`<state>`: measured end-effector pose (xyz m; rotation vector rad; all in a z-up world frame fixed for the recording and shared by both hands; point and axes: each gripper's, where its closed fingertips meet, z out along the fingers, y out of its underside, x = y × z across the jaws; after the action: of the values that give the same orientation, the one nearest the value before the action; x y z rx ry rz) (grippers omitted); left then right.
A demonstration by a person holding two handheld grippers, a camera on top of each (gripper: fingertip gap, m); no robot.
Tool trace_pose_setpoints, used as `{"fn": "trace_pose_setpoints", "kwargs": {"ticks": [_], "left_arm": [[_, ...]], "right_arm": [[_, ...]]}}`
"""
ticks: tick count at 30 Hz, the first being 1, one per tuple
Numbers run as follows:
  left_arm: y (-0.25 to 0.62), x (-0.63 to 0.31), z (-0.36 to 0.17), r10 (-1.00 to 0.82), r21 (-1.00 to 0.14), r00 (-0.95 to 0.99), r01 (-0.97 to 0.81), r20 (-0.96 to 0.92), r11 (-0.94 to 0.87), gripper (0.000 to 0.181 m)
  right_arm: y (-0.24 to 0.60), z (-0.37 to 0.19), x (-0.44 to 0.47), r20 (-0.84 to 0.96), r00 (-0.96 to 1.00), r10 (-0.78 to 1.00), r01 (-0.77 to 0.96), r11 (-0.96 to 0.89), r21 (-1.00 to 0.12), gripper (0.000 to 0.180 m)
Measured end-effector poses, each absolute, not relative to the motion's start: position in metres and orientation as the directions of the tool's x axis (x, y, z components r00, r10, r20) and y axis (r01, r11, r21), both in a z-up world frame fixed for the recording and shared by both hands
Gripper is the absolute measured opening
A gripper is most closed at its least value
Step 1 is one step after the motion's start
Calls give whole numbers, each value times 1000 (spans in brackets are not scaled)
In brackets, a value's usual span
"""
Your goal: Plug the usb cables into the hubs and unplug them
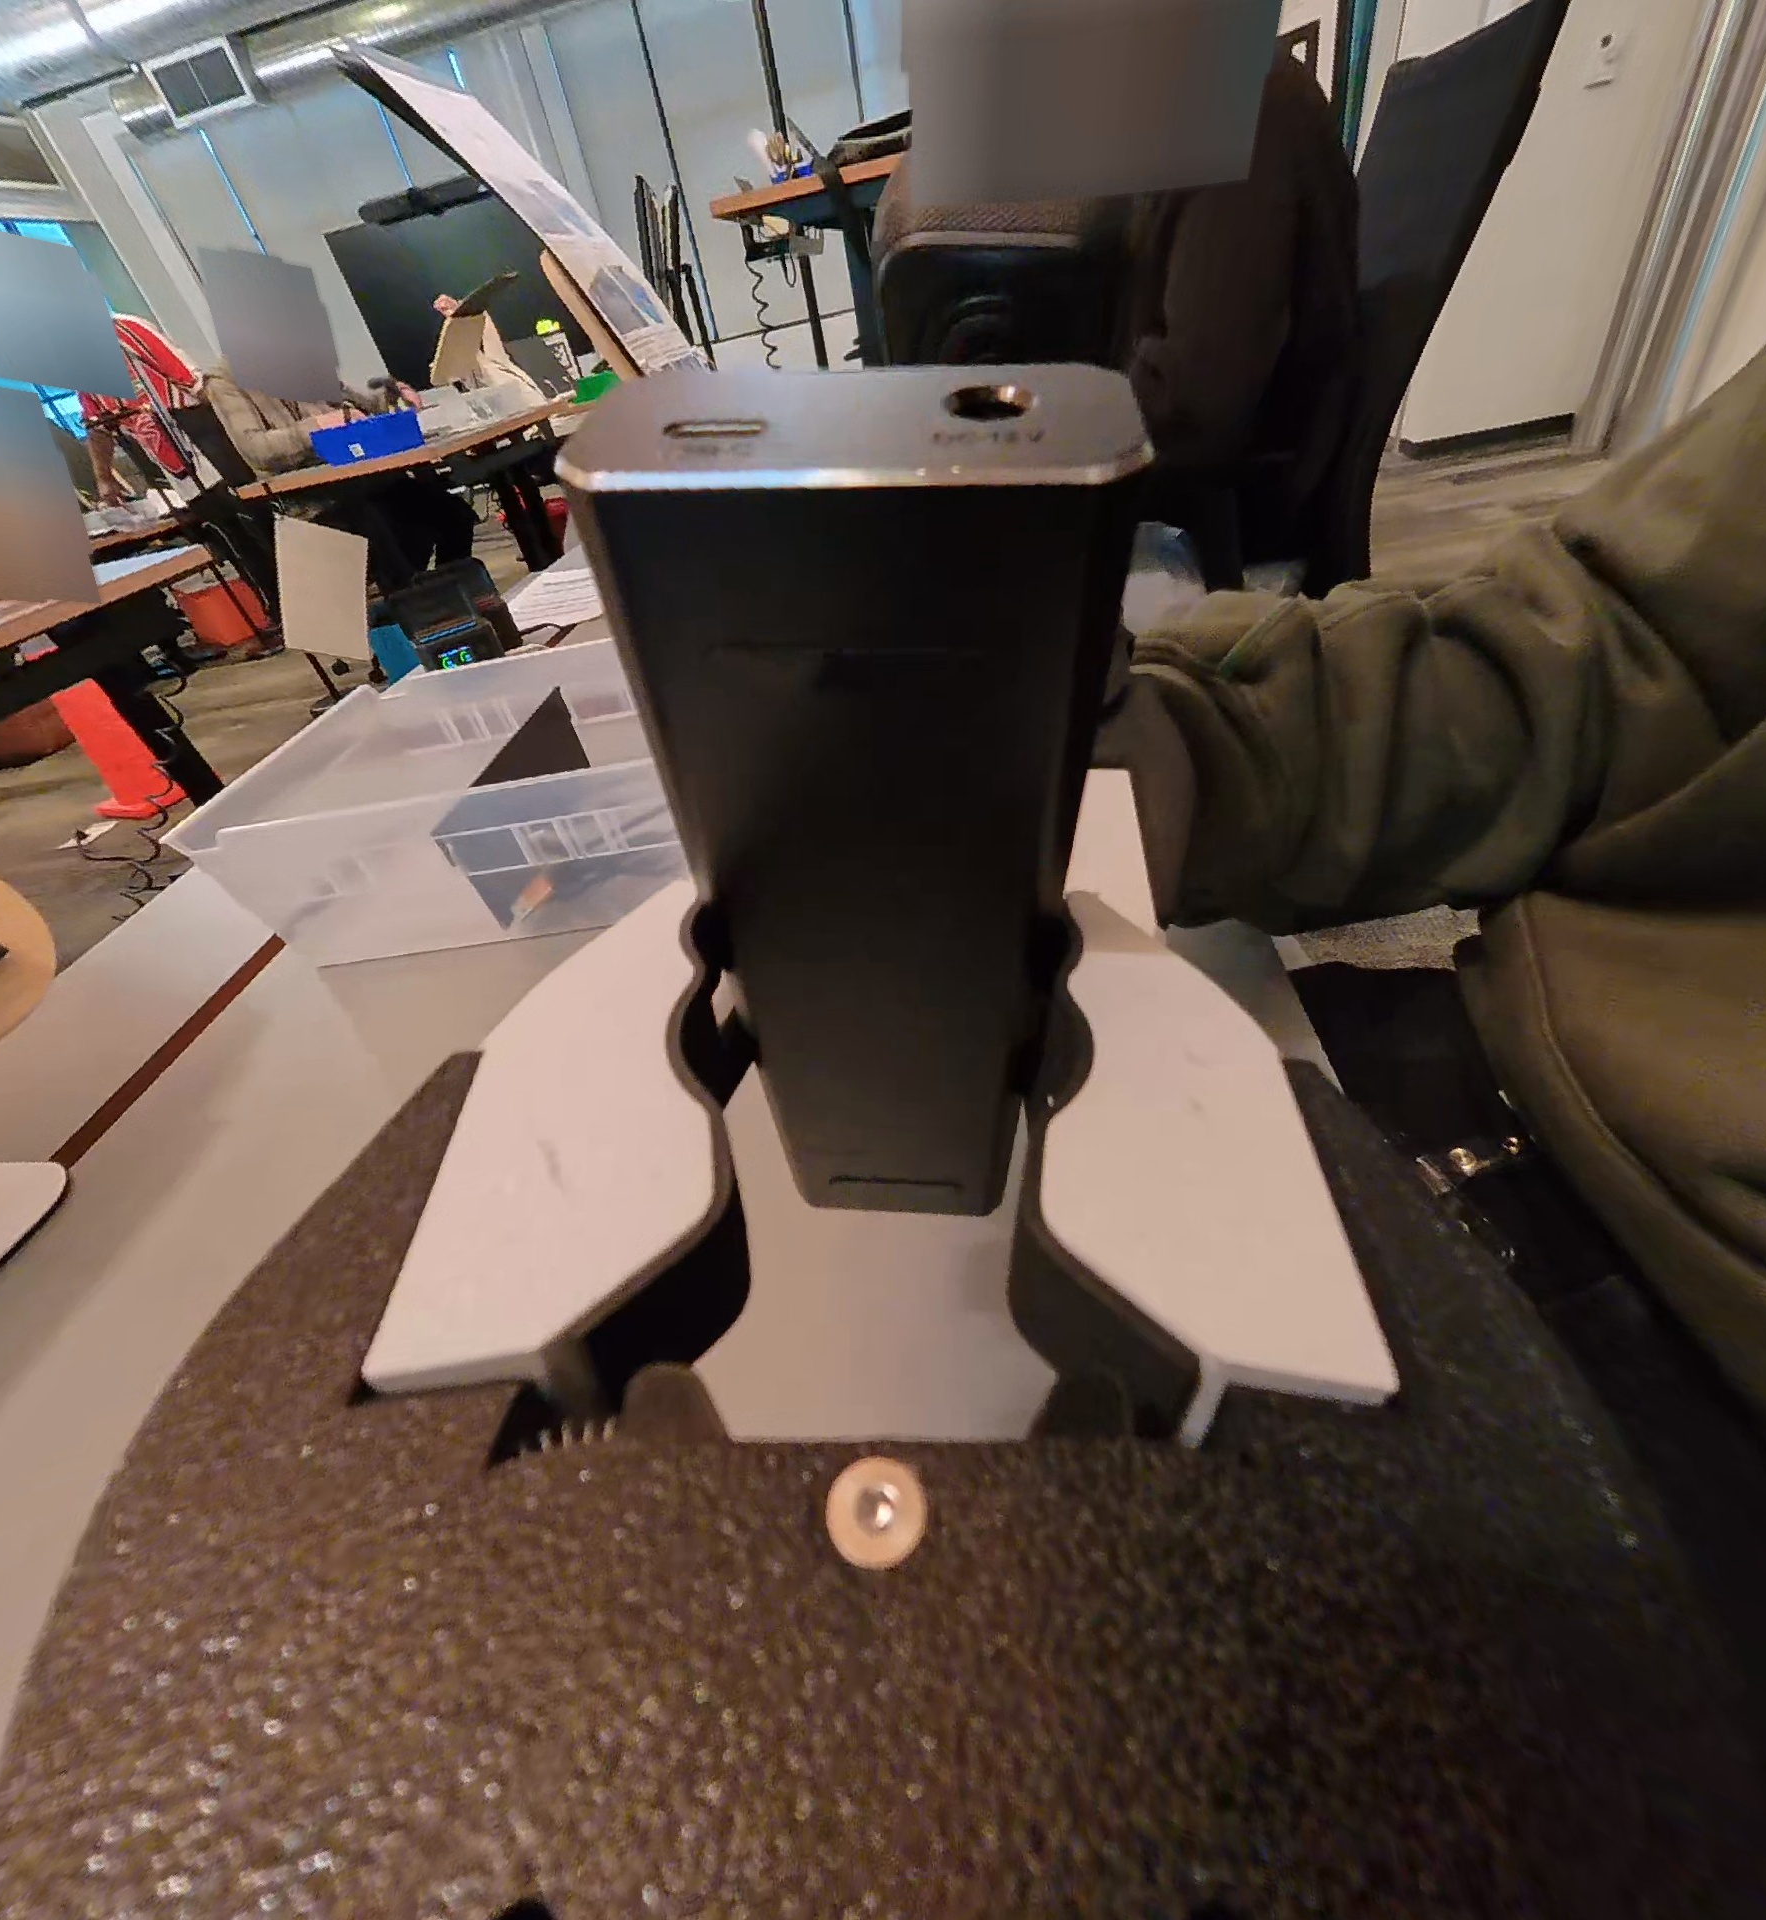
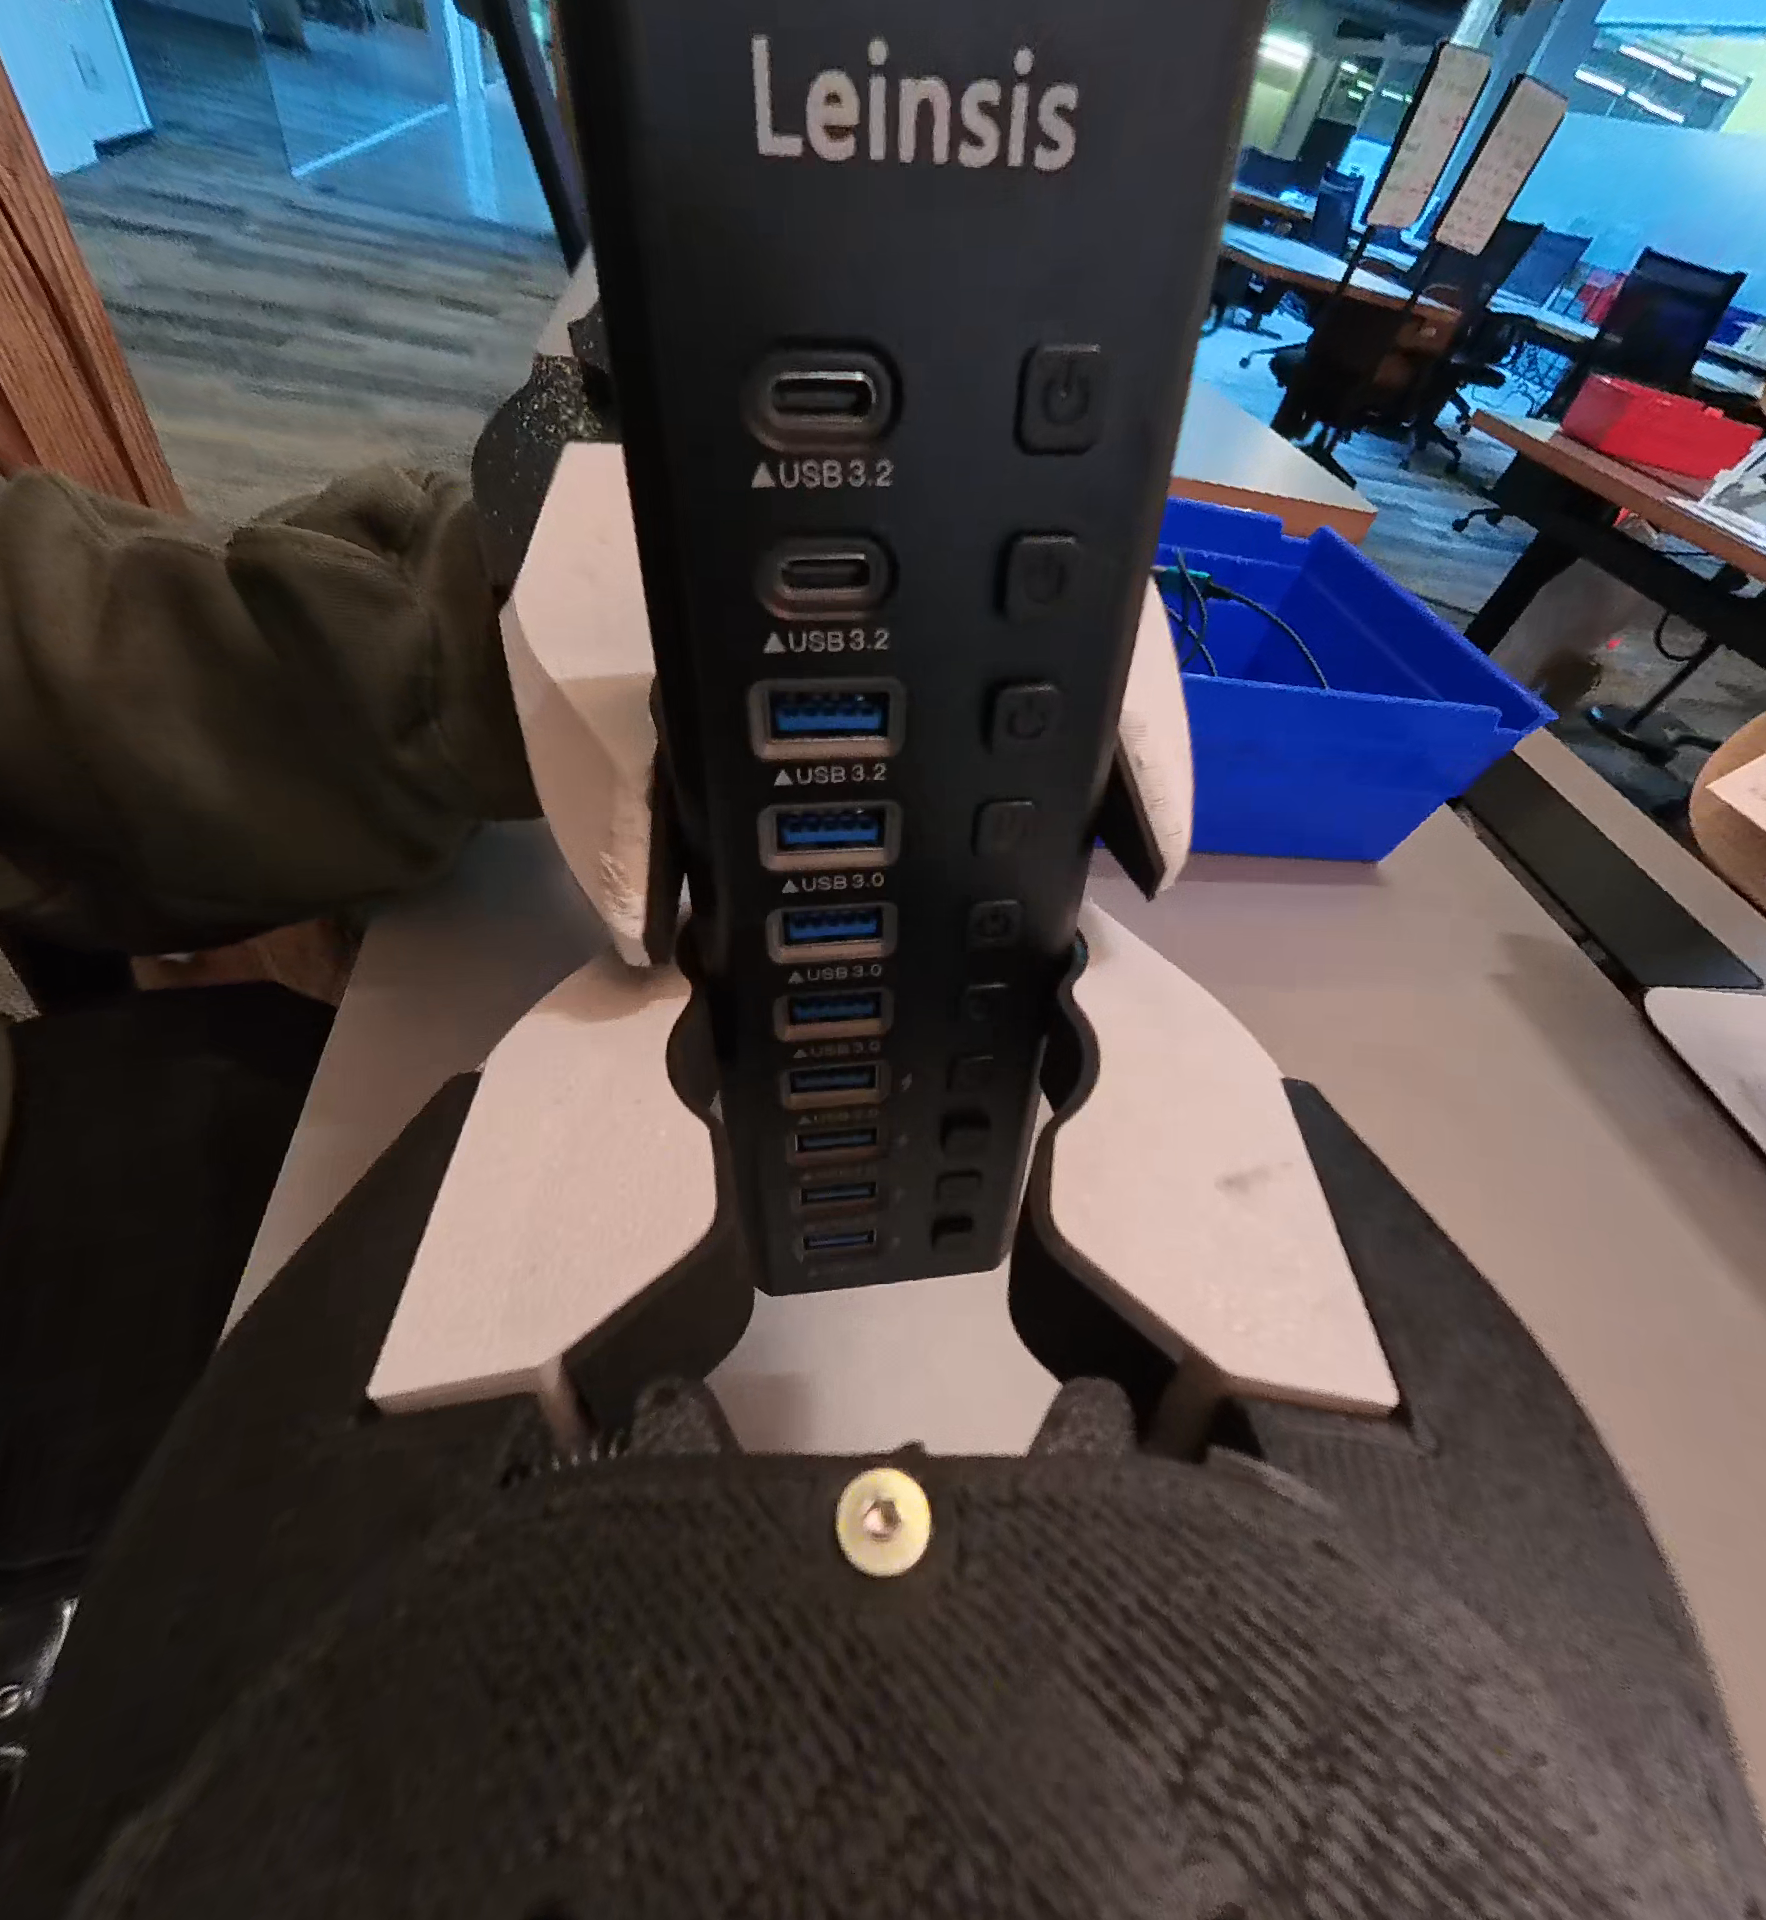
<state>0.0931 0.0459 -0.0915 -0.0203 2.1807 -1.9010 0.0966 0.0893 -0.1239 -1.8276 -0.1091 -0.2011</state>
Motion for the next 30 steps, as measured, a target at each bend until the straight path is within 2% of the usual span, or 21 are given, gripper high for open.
{"fn": "trace_pose_setpoints", "kwargs": {"ticks": [5,9,12,15,19,24,26,30], "left_arm": [[51,104,-76,-281,-986,-945,155,-168,69,68],[66,117,-78,-352,-986,-922,138,-161,90,68],[71,119,-83,-341,-987,-927,126,-154,102,66],[74,122,-86,-343,-989,-929,112,-138,96,64],[77,127,-90,-341,-993,-934,87,-107,75,62],[83,132,-95,-344,-996,-936,60,-78,62,58],[85,132,-95,-336,-997,-939,53,-69,56,58],[88,133,-97,-332,-998,-942,39,-52,47,57]], "right_arm": [[63,-116,129,294,945,-144,234,-333,-914,61],[-10,-78,203,474,839,-265,306,-491,-816,61],[-88,-57,282,638,718,-278,280,-724,-630,62],[-162,-63,356,699,680,-222,139,-897,-421,62],[-218,-99,415,650,749,-129,31,-973,-229,62],[-234,-153,452,532,846,-12,25,-998,-62,62],[-236,-170,462,486,874,-8,12,-999,-40,62],[-228,-189,478,425,904,-36,0,-996,-84,62]]}}
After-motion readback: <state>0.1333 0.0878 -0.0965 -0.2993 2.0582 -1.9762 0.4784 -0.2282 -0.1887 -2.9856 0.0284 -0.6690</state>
